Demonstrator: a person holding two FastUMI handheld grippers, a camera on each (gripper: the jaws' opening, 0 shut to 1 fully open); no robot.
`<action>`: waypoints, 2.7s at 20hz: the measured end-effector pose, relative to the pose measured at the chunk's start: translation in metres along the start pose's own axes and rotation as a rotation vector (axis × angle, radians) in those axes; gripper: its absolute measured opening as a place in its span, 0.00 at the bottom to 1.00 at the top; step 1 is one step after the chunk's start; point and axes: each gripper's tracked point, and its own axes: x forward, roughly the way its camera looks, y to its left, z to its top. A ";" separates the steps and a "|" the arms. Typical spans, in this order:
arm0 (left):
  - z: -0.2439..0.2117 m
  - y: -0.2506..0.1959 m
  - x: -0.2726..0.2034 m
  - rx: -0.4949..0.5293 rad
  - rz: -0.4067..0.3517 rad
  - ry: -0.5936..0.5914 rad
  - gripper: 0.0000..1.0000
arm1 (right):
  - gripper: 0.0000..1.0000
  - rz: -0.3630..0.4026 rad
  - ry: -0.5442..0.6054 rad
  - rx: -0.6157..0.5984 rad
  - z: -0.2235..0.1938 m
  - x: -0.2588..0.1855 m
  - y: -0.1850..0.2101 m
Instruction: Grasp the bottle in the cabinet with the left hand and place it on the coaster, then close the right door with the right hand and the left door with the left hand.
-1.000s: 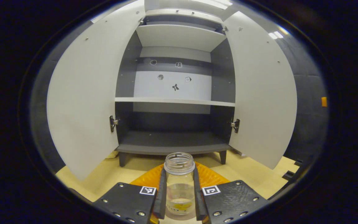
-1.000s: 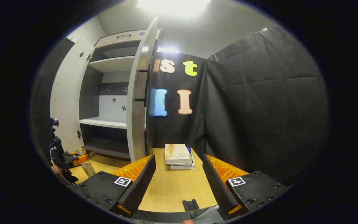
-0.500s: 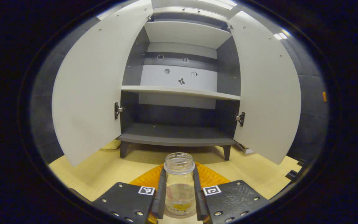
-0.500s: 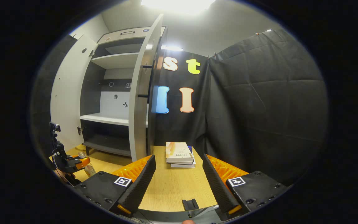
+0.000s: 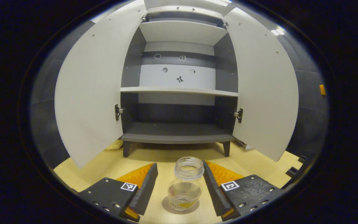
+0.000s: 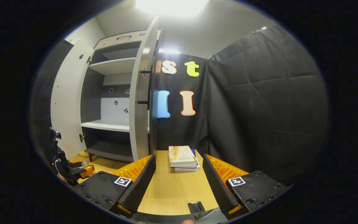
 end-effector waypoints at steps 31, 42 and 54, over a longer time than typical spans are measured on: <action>0.198 0.176 -0.180 0.062 0.370 -0.132 0.82 | 0.96 0.044 -0.019 0.110 0.132 0.125 0.000; 0.212 0.229 -0.184 0.046 0.414 -0.152 0.82 | 0.95 0.037 -0.016 0.003 0.136 0.126 0.038; 0.207 0.267 -0.179 0.019 0.394 -0.162 0.82 | 0.94 0.064 -0.021 0.002 0.139 0.114 0.097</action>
